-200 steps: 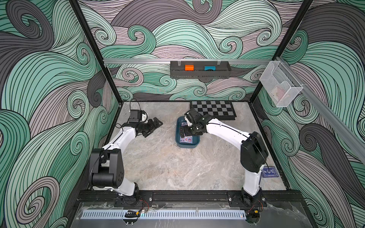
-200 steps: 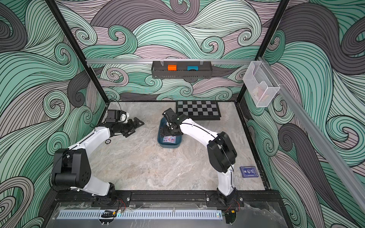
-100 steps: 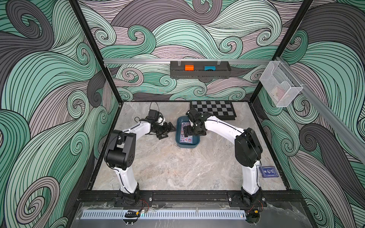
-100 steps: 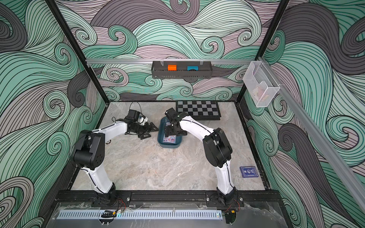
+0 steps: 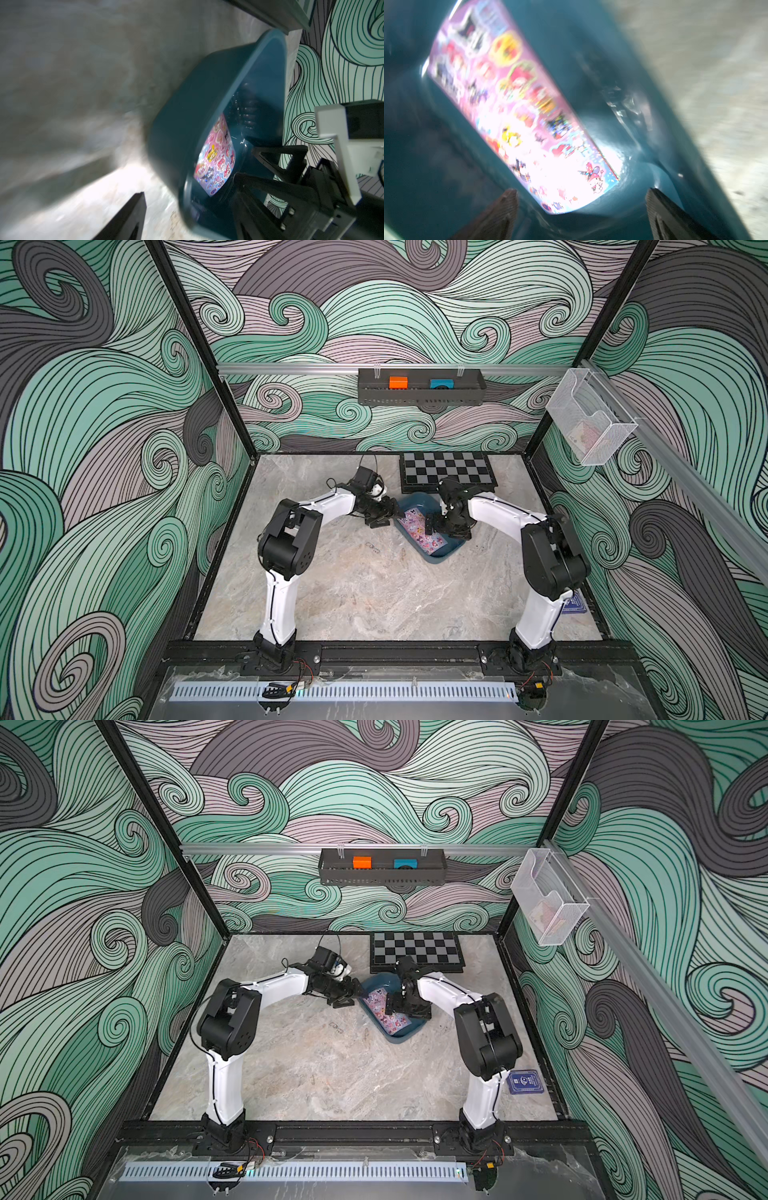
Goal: Take the stickers out of the storage box
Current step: Move the storage box to the center of the board.
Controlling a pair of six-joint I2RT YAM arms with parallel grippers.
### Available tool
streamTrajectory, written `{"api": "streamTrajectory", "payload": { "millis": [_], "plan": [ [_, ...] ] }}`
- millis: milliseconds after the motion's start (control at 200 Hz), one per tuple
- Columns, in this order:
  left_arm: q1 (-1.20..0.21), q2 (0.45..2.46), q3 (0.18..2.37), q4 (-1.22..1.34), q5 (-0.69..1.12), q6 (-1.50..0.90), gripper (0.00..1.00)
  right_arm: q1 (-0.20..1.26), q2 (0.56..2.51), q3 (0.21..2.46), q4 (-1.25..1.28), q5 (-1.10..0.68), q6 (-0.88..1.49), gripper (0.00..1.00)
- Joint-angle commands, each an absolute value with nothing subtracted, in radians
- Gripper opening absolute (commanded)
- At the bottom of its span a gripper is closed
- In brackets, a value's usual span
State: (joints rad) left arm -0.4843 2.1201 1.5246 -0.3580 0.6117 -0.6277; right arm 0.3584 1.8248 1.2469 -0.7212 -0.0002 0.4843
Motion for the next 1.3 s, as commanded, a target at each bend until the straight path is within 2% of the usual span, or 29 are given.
{"api": "streamTrajectory", "payload": {
  "millis": [0, 265, 455, 640, 901, 1031, 1296],
  "plan": [
    [-0.558, 2.218, 1.703, -0.412, 0.612, -0.652, 0.71, 0.308, 1.763, 1.177, -0.686, -0.024, 0.459, 0.99],
    [-0.672, 2.468, 2.158, -0.512, 0.625, -0.697, 0.69, 0.178, 1.687, 1.059, -0.651, -0.048, 0.416, 0.99],
    [-0.686, 2.508, 2.232, -0.528, 0.643, -0.705, 0.69, 0.113, 1.671, 1.031, -0.642, -0.058, 0.38, 0.99],
    [-0.665, 2.371, 2.066, -0.506, 0.624, -0.665, 0.73, 0.106, 1.658, 1.069, -0.65, 0.006, 0.328, 0.99],
    [-0.623, 2.11, 1.803, -0.534, 0.61, -0.557, 0.78, 0.122, 1.779, 1.188, -0.666, -0.014, 0.289, 0.99],
    [-0.556, 1.989, 1.629, -0.463, 0.611, -0.565, 0.78, 0.139, 1.826, 1.239, -0.683, 0.031, 0.265, 0.99],
    [-0.355, 1.798, 1.453, -0.46, 0.618, -0.547, 0.78, 0.179, 1.911, 1.276, -0.706, 0.105, 0.226, 0.99]
  ]
}}
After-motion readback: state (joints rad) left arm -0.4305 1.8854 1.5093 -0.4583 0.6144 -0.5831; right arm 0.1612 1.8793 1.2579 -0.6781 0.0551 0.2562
